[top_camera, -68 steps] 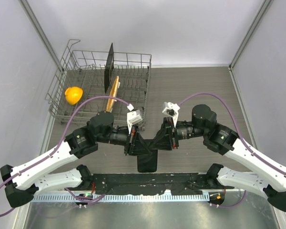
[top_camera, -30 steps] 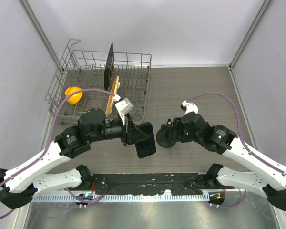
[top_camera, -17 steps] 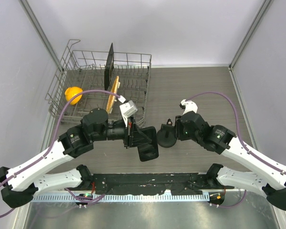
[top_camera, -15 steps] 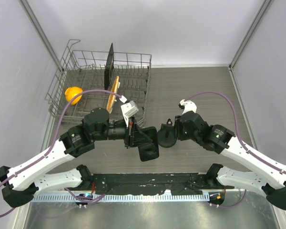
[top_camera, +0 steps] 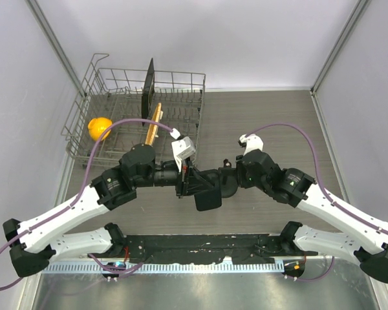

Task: Place the phone on the phone stand

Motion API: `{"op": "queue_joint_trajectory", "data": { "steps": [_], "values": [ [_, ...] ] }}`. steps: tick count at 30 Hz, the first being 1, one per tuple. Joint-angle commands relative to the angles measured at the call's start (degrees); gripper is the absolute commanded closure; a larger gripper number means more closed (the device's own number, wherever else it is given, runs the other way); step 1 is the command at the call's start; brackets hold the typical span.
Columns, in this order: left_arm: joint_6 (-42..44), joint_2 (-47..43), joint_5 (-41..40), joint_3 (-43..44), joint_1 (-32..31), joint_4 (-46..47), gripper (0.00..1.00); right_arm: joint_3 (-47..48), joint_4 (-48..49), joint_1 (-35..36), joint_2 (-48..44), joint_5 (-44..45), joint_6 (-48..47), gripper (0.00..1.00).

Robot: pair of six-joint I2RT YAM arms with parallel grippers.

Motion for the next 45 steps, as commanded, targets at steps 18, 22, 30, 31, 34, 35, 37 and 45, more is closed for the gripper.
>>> {"op": "queue_joint_trajectory", "data": {
  "steps": [18, 22, 30, 31, 34, 35, 37, 45],
  "values": [
    [33.5, 21.3, 42.0, 13.0, 2.1, 7.4, 1.0, 2.9, -0.4, -0.9, 0.8, -12.0, -11.3, 1.0],
    [30.2, 25.2, 44.9, 11.1, 4.8, 18.6, 1.0, 2.3, 0.5, -0.9, 0.1, -14.7, -11.2, 1.0],
    [22.9, 31.9, 50.5, 9.0, 8.5, 34.9, 1.0, -1.2, 4.3, -0.9, -2.8, -16.1, -10.6, 0.99],
    [22.1, 32.7, 51.3, 9.4, 8.9, 35.6, 1.0, -1.2, 4.4, -1.0, -2.7, -16.3, -10.5, 0.99],
    [21.3, 33.5, 51.8, 8.2, 10.1, 38.8, 1.0, -0.8, 4.3, -1.1, -2.4, -16.4, -10.2, 0.99],
    [21.3, 33.9, 51.8, 7.5, 10.5, 39.2, 1.0, -0.4, 4.3, -1.1, -2.3, -17.3, -10.2, 0.99],
    [21.2, 34.4, 52.5, 7.4, 11.2, 39.5, 1.0, -0.2, 4.3, -1.1, -2.0, -18.0, -9.9, 0.99],
    [21.3, 35.9, 53.1, 6.4, 12.6, 41.1, 1.0, 0.5, 4.0, -1.2, -1.4, -18.7, -10.4, 0.99]
  ]
}}
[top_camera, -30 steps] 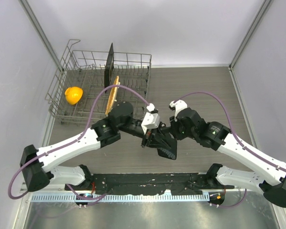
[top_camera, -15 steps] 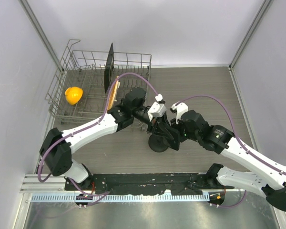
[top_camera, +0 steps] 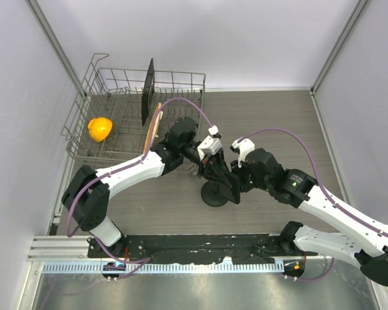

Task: Place the phone on the phone stand

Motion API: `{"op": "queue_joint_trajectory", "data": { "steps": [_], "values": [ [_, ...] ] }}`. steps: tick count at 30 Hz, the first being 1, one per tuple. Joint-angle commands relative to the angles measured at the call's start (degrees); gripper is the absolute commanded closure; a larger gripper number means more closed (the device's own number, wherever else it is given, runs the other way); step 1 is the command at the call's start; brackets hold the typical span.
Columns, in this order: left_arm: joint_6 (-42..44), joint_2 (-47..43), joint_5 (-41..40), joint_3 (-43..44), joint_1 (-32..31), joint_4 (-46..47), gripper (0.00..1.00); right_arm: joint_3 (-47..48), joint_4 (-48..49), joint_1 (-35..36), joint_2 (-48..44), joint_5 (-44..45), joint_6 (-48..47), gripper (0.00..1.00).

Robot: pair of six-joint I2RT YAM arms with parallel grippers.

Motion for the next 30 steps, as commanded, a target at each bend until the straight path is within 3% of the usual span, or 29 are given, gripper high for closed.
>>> {"op": "queue_joint_trajectory", "data": {
  "steps": [1, 15, 25, 28, 30],
  "values": [
    [0.5, 0.0, -0.8, -0.3, 1.8, 6.7, 1.0, 1.4, 2.1, 0.4, 0.0, -4.4, 0.3, 0.99],
    [-1.8, 5.5, -1.3, 1.5, 3.0, 7.9, 1.0, 1.4, 2.4, 0.4, 0.1, -6.7, -0.9, 0.99],
    [-0.7, 3.5, -8.3, -2.5, 5.1, 9.2, 1.0, 0.7, 2.9, 0.3, -1.4, -5.7, -1.1, 0.99],
    [4.6, 3.1, -10.2, -1.5, 5.5, 2.3, 1.0, 0.5, 3.2, 0.3, -1.4, -6.6, -1.4, 1.0],
    [5.9, 3.8, -6.8, 0.4, 5.5, -1.3, 1.0, 0.7, 3.2, 0.3, -0.5, -7.6, -1.9, 0.99]
  ]
}}
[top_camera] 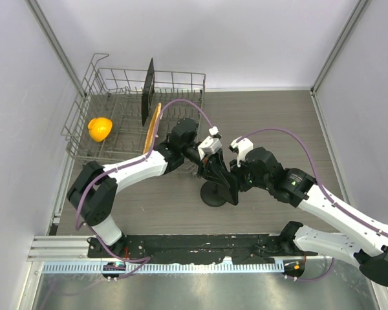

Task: Place the phone on the phone stand

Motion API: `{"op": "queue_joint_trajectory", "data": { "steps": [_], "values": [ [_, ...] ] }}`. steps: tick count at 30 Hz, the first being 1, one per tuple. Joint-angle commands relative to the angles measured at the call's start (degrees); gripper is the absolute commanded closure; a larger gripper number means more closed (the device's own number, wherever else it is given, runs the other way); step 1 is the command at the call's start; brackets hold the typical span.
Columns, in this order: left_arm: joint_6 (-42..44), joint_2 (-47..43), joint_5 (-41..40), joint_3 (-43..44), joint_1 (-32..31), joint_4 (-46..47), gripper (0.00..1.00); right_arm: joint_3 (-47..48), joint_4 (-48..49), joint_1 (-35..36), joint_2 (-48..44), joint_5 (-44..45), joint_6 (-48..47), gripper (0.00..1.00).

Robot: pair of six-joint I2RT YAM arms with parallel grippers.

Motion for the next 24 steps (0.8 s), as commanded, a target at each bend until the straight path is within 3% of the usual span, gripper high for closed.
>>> {"op": "queue_joint_trajectory", "data": {
  "steps": [1, 8, 12, 16, 21, 24],
  "values": [
    [6.9, 1.3, -7.2, 4.0, 3.6, -7.6, 1.0, 1.1, 1.1, 1.0, -0.3, -6.3, -0.7, 0.99],
    [9.8, 2.1, -5.8, 5.3, 3.7, -12.3, 1.0, 4.7, -2.9, 0.6, 2.1, -7.2, -4.8, 0.99],
    [6.0, 4.6, -2.3, 7.6, 3.5, -11.1, 1.0, 6.2, -3.0, -0.1, 4.7, -10.2, -6.4, 0.99],
    [-1.6, 4.0, -2.9, 3.4, 3.6, 2.4, 1.0, 6.2, -1.5, -0.6, 5.1, -11.7, -6.2, 0.99],
    [-10.1, 4.2, -1.0, 1.3, 3.5, 13.0, 1.0, 4.9, -1.2, -1.9, 2.9, -14.0, -6.6, 0.99],
    [-23.5, 5.0, 0.5, -0.4, 3.4, 33.5, 1.0, 3.8, -1.2, -2.3, 0.8, -16.4, -7.3, 0.99]
  ]
}}
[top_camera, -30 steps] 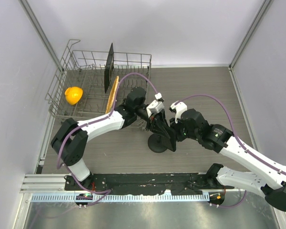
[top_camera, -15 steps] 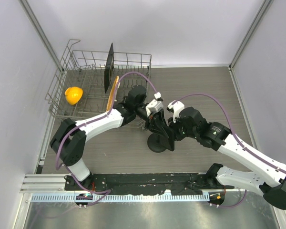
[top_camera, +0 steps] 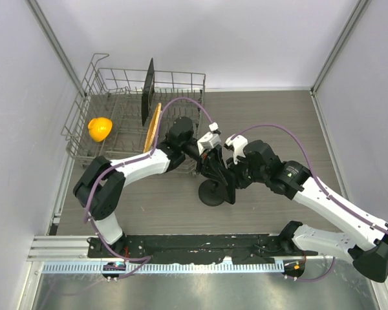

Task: Place the phone on the phone stand

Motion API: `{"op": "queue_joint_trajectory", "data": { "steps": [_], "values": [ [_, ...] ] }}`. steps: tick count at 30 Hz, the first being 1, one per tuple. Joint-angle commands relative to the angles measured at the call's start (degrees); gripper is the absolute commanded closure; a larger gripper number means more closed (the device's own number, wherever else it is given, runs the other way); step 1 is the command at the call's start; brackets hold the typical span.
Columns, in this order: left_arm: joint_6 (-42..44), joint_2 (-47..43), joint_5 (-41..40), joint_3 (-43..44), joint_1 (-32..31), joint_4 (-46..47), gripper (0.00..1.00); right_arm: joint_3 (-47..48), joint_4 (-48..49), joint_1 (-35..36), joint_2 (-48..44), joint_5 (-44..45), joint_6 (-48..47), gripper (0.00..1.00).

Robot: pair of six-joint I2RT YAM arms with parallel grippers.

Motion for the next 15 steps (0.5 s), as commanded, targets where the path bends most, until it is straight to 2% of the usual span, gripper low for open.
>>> {"op": "queue_joint_trajectory", "data": {
  "steps": [1, 5, 7, 8, 10, 11, 14, 15],
  "values": [
    [-20.2, 2.7, -4.7, -1.4, 1.7, 28.8, 1.0, -0.4, 1.9, 0.6, -4.6, -10.4, -1.2, 0.99],
    [-30.1, 5.4, -6.7, -1.5, 2.8, 40.4, 1.0, -0.5, 1.8, 0.6, -6.0, -4.1, 1.5, 0.99],
    [-33.3, 6.1, -10.2, -2.8, 4.1, 47.4, 1.0, -0.6, 1.8, 0.6, -6.7, -0.6, 3.1, 0.99],
    [-35.3, 6.2, -11.3, -3.5, 4.7, 48.8, 1.0, -0.9, 2.0, 0.6, -7.1, 4.5, 4.7, 0.99],
    [-34.4, 5.6, -16.0, -5.0, 6.1, 46.5, 1.0, -2.3, 3.2, 0.6, -8.9, 8.0, 6.1, 0.99],
    [-30.6, 3.6, -18.5, -5.8, 6.7, 44.0, 1.0, -2.8, 3.5, 0.6, -9.4, 10.7, 7.2, 0.99],
    [-13.8, -2.1, -30.6, -8.4, 7.1, 17.8, 1.0, -4.7, 5.1, 0.6, -11.2, 11.7, 9.0, 0.99],
    [-3.1, -5.6, -34.2, -8.0, 6.6, 3.8, 1.0, -5.4, 6.4, 0.6, -11.8, 11.8, 9.8, 1.0]
  ]
}}
